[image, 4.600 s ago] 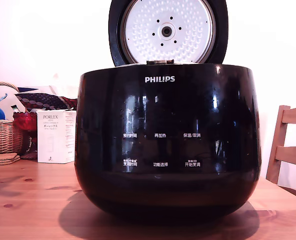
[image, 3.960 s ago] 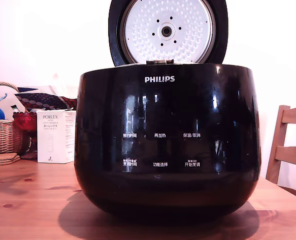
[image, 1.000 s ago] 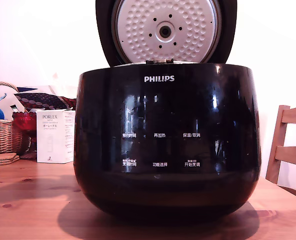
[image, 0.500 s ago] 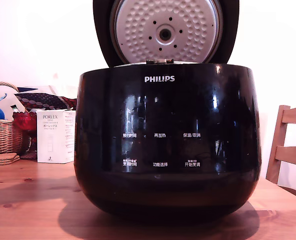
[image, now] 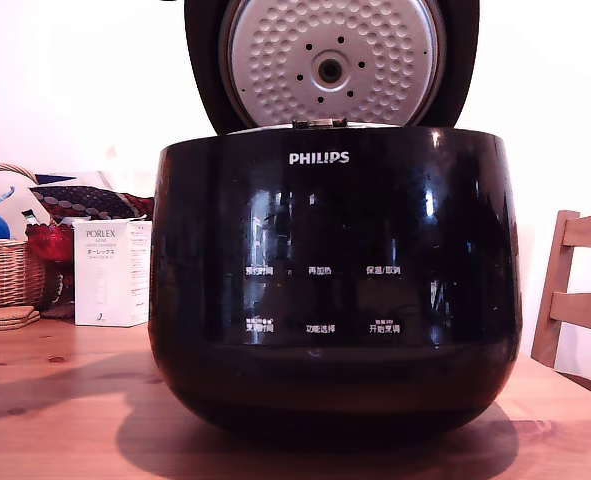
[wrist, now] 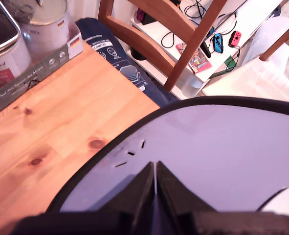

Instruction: Close the rice cooker by pressing the lid down with medium force

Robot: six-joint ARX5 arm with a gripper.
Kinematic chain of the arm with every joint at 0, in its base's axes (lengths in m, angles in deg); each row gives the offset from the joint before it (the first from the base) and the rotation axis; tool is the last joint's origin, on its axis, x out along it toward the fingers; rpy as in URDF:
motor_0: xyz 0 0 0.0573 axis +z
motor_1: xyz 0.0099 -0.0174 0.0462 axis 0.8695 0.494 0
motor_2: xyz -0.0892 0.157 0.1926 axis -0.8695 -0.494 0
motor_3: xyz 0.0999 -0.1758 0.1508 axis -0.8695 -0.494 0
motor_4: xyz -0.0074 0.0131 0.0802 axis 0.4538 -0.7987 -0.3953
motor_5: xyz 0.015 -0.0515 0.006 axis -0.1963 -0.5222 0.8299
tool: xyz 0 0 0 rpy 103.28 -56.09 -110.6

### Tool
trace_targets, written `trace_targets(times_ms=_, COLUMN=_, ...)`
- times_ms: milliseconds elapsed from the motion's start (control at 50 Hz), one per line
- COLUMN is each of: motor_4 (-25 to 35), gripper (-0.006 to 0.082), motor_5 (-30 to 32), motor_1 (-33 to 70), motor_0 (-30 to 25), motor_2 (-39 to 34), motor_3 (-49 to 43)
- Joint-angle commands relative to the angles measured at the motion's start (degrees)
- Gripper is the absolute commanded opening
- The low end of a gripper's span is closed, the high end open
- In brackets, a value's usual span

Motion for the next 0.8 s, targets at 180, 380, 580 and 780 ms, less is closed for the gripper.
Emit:
trace_targets(times_ms=180, motor_4=-0.5, gripper=-0.0022, motor_5=-0.2, motor_1=0.2, motor_0=-0.4, motor_2=-0.3, motor_3=-0.3)
trace_targets(times_ms=380, motor_4=-2.1, gripper=-0.0022, motor_5=-0.2, motor_1=0.3, motor_0=-0.5, motor_2=-0.3, motor_3=0.0)
trace_targets(times_ms=580, motor_4=-2.6, gripper=-0.0022, motor_5=-0.2, motor_1=0.3, motor_0=-0.5, motor_2=-0.3, motor_3=-1.0)
trace_targets(times_ms=780, motor_4=-3.0, gripper=-0.0022, motor_5=-0.2, motor_1=1.0, motor_0=-0.6, motor_2=-0.3, motor_3=-1.7)
